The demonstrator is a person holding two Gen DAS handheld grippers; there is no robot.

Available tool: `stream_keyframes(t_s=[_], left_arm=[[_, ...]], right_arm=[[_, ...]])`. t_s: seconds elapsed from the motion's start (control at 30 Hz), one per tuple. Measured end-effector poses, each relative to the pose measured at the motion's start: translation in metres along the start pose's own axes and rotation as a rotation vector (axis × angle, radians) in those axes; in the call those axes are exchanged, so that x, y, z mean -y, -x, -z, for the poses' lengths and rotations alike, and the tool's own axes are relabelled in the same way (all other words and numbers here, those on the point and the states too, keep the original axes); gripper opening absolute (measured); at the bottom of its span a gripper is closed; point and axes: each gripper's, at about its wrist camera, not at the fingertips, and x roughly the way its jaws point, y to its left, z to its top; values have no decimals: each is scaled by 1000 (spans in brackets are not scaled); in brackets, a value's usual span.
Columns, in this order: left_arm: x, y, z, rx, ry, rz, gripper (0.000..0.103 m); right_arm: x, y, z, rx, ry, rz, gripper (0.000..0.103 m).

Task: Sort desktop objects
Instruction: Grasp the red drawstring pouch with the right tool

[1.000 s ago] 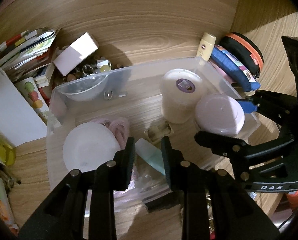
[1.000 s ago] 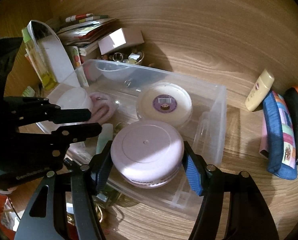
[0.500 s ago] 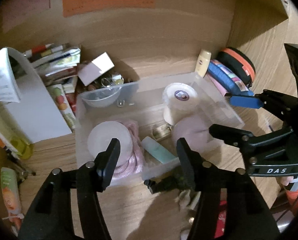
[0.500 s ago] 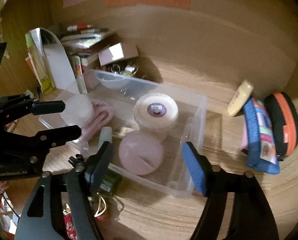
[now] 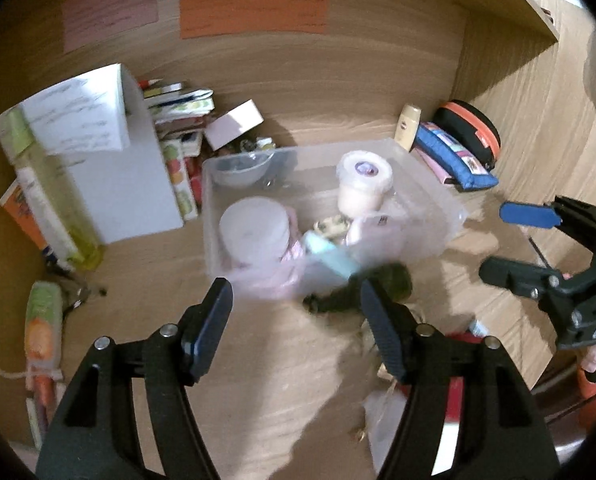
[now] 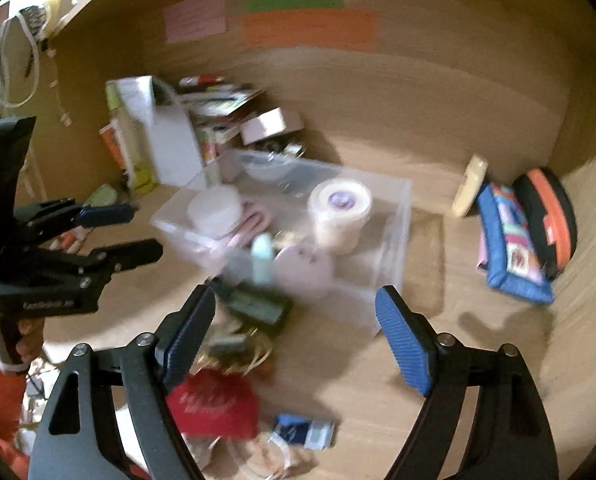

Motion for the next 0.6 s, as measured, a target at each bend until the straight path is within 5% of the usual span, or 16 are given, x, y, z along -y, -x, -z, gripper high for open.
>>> stream_keyframes(t_s=[0.2, 0.47, 0.6], left_arm=[[-3, 14, 32, -7, 25, -26, 77], [7, 22, 72, -59, 1, -53, 77], [14, 27, 85, -73, 6, -5, 77]], right_arm=[[-24, -18, 36, -84, 19, -63, 80], [-25, -49, 72, -151, -60, -117, 78], [-27, -50, 77, -154, -48, -136, 55]])
